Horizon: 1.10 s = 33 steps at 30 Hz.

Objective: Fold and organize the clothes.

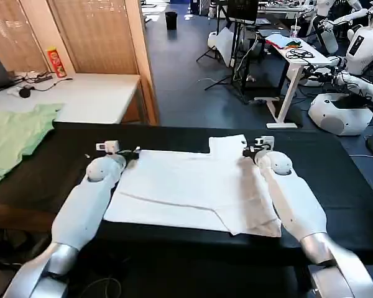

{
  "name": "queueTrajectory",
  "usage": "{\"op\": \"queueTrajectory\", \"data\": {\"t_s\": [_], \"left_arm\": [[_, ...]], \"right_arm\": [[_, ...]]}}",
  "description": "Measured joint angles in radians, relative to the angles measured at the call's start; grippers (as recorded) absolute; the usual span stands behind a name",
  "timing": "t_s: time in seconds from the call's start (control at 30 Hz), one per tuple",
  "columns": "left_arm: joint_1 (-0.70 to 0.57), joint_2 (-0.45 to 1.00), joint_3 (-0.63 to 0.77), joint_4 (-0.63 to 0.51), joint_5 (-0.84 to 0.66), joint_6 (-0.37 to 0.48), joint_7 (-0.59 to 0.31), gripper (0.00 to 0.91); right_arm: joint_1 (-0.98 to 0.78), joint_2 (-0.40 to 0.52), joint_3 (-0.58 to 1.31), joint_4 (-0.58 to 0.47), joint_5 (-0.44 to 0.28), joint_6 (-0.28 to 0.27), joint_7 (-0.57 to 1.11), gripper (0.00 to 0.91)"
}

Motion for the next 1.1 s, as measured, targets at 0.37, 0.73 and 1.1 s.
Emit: {"op": "queueTrajectory", "data": {"t_s": [0.37, 0.73, 1.1], "left_arm": [[0.128, 0.096, -0.037, -0.256, -0.088, 0.028, -0.052, 0.166], [0.382, 0.242, -0.137, -0.619, -0.127, 0.041, -0.068, 0.166], [0.614, 0.34, -0.223, -0.847, -0.1, 0.05, -0.086, 0.166]], "right_arm": [[-0.218, -0.171, 0.069, 0.429, 0.084, -0.038, 0.019, 0.049], [-0.524, -0.292, 0.179, 0.795, 0.093, -0.133, 0.083, 0.039], [-0.768, -0.316, 0.235, 0.979, 0.063, -0.22, 0.141, 0.039]]}}
